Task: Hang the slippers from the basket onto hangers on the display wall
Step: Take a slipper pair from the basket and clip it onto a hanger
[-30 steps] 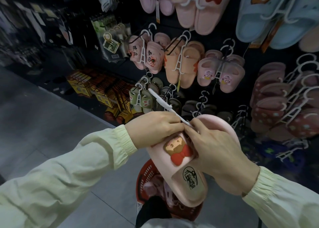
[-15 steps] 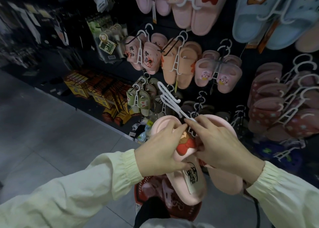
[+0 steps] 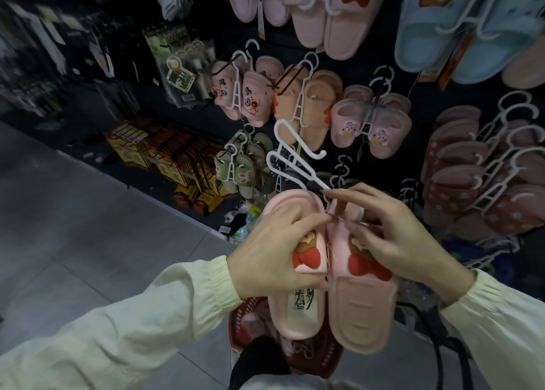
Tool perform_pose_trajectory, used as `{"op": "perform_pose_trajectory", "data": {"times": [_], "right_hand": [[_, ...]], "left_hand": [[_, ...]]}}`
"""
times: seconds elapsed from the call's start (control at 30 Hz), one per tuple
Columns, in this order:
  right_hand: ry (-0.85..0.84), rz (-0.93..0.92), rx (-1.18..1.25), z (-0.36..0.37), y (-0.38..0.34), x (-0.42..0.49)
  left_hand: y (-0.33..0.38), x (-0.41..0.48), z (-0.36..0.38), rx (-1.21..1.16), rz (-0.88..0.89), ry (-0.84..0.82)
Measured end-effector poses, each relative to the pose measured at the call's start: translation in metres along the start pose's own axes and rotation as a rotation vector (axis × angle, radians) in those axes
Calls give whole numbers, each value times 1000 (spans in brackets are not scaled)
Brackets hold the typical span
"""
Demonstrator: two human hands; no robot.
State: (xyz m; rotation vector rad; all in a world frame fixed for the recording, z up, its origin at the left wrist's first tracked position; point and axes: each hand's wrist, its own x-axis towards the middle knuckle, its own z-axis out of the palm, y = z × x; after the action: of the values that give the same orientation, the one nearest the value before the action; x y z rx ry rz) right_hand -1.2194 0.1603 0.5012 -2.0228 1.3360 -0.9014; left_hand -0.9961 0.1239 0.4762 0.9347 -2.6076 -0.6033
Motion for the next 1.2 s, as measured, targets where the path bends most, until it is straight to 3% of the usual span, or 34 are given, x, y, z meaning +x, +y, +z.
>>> {"op": "perform_pose_trajectory", "data": {"times": [0.43,0.67,1.2], "right_hand": [[207,-76,76,11,1,-8],[292,-62,43,18,6,-12],[500,-32,79,2,-9,4]], "left_hand": [[16,1,16,201,-5,274],[16,0,19,186,-21,166],[13,24,0,207,5,187]]}}
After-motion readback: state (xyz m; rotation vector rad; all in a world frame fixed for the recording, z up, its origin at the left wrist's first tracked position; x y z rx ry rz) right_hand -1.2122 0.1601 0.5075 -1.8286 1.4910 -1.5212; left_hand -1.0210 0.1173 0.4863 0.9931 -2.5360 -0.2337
